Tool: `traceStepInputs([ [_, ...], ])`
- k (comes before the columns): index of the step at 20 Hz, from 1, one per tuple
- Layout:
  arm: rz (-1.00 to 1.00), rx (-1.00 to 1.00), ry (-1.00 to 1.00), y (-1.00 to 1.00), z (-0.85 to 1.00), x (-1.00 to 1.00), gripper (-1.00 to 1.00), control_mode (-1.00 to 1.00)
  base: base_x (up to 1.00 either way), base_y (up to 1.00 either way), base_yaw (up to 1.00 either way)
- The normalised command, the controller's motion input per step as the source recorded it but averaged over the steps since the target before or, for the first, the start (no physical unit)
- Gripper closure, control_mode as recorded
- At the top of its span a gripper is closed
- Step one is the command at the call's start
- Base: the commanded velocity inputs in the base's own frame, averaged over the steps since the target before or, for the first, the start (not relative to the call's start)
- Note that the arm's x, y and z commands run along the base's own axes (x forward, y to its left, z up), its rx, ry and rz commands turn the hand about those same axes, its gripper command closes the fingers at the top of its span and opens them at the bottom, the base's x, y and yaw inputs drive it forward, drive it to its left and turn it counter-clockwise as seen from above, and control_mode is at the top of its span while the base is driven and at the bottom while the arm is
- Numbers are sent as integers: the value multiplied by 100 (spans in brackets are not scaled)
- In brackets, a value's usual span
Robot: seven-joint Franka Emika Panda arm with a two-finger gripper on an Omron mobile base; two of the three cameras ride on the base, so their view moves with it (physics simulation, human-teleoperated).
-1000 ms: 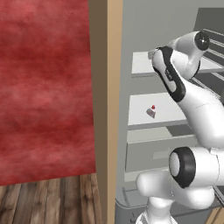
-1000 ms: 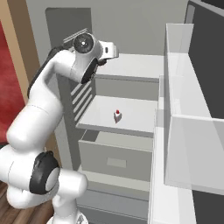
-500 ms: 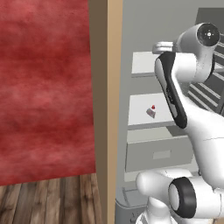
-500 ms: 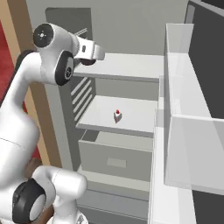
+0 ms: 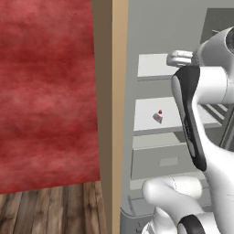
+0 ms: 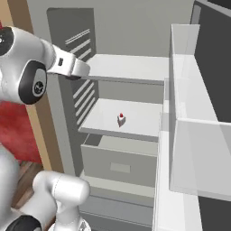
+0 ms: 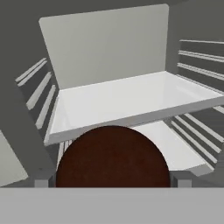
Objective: Take the cupcake and cake from the fridge and place them on the empty tray on the dining counter.
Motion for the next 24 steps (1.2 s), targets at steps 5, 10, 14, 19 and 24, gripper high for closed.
traceStepInputs([
  [5, 4, -4, -1, 26, 0, -100, 100, -100, 0, 0, 0],
  [10, 13, 0, 0, 30, 0, -80, 100, 100, -20, 8, 5],
  [14, 0, 0, 0, 0, 0, 0, 100, 100, -100, 48, 29],
  [19, 0, 0, 0, 0, 0, 0, 100, 100, -100, 89, 10],
  [24, 0, 0, 0, 0, 0, 0, 100, 100, -100, 100, -24],
])
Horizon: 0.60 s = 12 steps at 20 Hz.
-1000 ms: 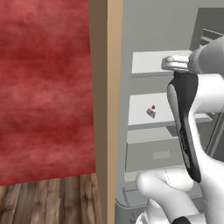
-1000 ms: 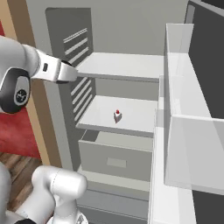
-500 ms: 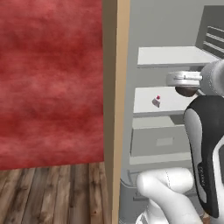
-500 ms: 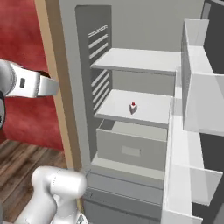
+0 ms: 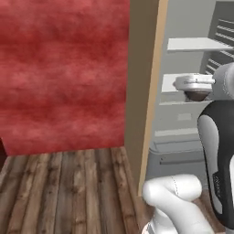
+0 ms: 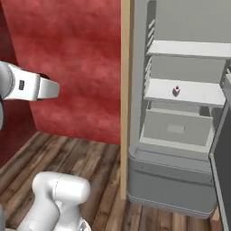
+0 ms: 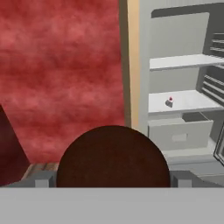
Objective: Take the cupcake and cake from the fridge and place them on the empty tray on the dining counter.
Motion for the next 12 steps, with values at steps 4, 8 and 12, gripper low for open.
traceStepInputs([
  [4, 0, 0, 0, 0, 0, 0, 100, 100, -82, 73, -66],
  [8, 0, 0, 0, 0, 0, 0, 100, 100, -28, 43, -89],
  [12, 0, 0, 0, 0, 0, 0, 100, 100, -18, 34, -93],
])
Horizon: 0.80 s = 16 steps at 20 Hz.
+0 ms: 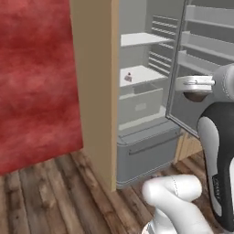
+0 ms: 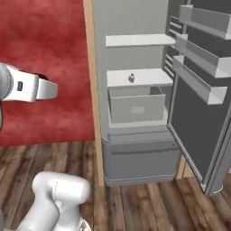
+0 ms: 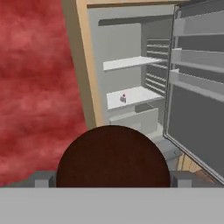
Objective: Take the cupcake and cake from the fridge and place them on the empty tray on the dining counter.
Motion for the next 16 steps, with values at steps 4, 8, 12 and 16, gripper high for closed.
traceStepInputs([
  [4, 0, 0, 0, 0, 0, 0, 100, 100, -3, 13, -100],
  [8, 0, 0, 0, 0, 0, 0, 100, 100, 0, 6, -100],
  [12, 0, 0, 0, 0, 0, 0, 100, 100, 0, 5, -100],
  [16, 0, 0, 0, 0, 0, 0, 100, 100, -21, 12, -96],
])
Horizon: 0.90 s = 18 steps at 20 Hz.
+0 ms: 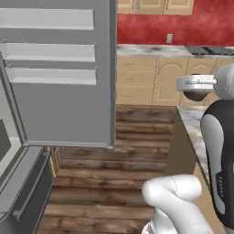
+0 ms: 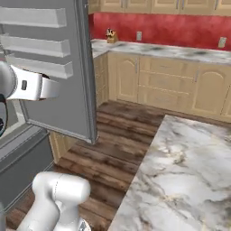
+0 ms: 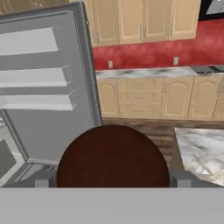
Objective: Take the cupcake and cake from the fridge and place them on the empty tray on the dining counter.
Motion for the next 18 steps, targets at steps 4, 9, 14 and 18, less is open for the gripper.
traceStepInputs([
  [4, 0, 0, 0, 0, 0, 0, 100, 100, -100, 60, -49],
  [9, 0, 0, 0, 0, 0, 0, 100, 100, -100, 13, -25],
  [14, 0, 0, 0, 0, 0, 0, 100, 100, -100, -100, -9],
  [18, 0, 0, 0, 0, 0, 0, 100, 100, -94, -100, -4],
])
